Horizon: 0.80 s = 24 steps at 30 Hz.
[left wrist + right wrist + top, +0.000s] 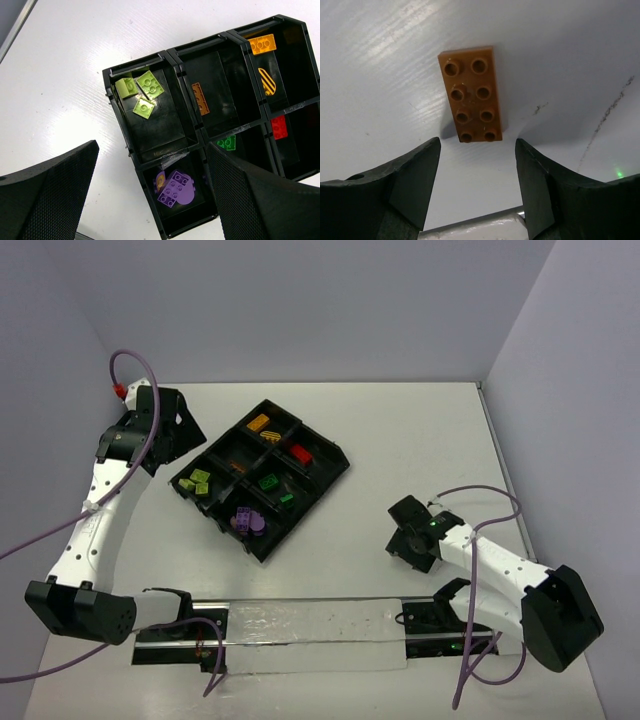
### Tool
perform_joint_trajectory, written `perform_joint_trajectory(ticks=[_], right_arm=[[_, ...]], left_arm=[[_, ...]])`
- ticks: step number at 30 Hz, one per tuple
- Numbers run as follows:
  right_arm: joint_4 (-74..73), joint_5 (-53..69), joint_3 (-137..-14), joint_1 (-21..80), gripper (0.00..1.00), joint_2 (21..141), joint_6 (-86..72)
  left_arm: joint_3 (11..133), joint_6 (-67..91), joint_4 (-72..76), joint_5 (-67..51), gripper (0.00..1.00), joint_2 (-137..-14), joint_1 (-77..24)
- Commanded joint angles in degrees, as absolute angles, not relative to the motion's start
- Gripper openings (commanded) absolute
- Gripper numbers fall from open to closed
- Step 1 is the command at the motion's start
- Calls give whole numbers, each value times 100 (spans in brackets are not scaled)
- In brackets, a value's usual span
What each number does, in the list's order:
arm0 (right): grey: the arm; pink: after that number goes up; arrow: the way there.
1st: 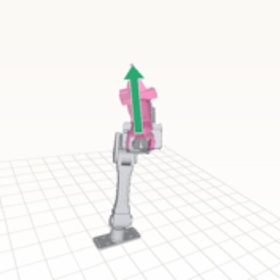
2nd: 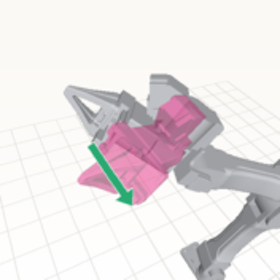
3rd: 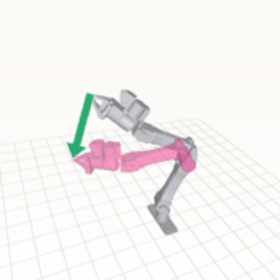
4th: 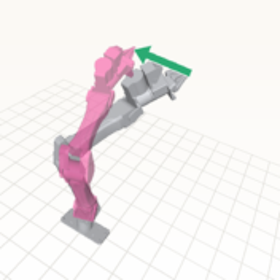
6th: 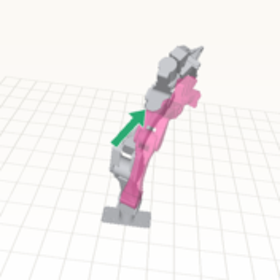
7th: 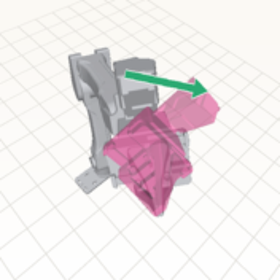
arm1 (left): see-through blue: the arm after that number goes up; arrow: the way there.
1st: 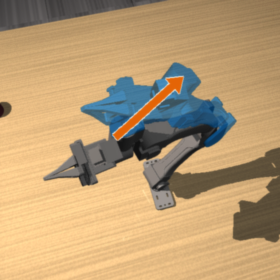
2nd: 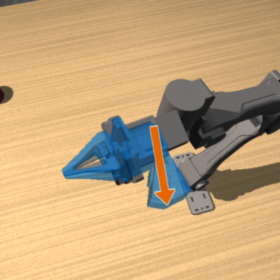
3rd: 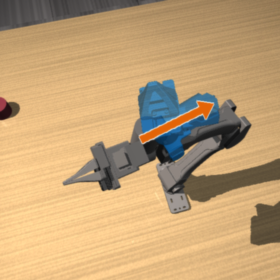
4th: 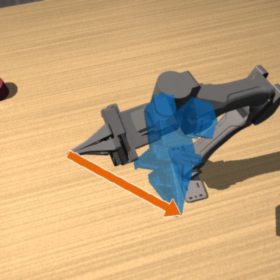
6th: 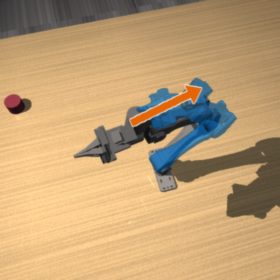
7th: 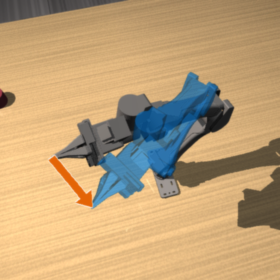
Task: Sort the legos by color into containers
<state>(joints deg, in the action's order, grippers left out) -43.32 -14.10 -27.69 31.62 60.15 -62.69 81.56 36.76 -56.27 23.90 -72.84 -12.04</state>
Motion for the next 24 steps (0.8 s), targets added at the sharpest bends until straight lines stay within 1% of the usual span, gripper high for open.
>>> perform_joint_trajectory(ticks=[1,8,12,16,19,20,22,24], right_arm=[[-3851,-1744,-2936,3164,69,6199,-6034],[-3623,-1767,-3177,3155,70,6789,-5838],[-3581,-1685,-3243,3155,70,6908,-5802],[-3507,-1714,-3241,3147,67,6970,-5779],[-3489,-1662,-3400,3128,49,7058,-5645],[-3491,-1675,-3457,3121,41,7058,-5601],[-3521,-1735,-3627,3136,19,7072,-5483],[-3562,-1786,-3739,3130,6,7189,-5414]], left_arm=[[8269,3607,-5439,2410,96,-7093,-1237],[8279,3626,-5370,2336,96,-7097,-1237],[8338,3584,-5403,2388,96,-7185,-1238],[8376,3577,-5396,2382,96,-7233,-1239],[8420,3550,-5405,2401,96,-7297,-1239],[8422,3542,-5405,2411,97,-7313,-1239],[8437,3542,-5405,2435,97,-7335,-1239],[8453,3534,-5405,2450,97,-7354,-1239]])
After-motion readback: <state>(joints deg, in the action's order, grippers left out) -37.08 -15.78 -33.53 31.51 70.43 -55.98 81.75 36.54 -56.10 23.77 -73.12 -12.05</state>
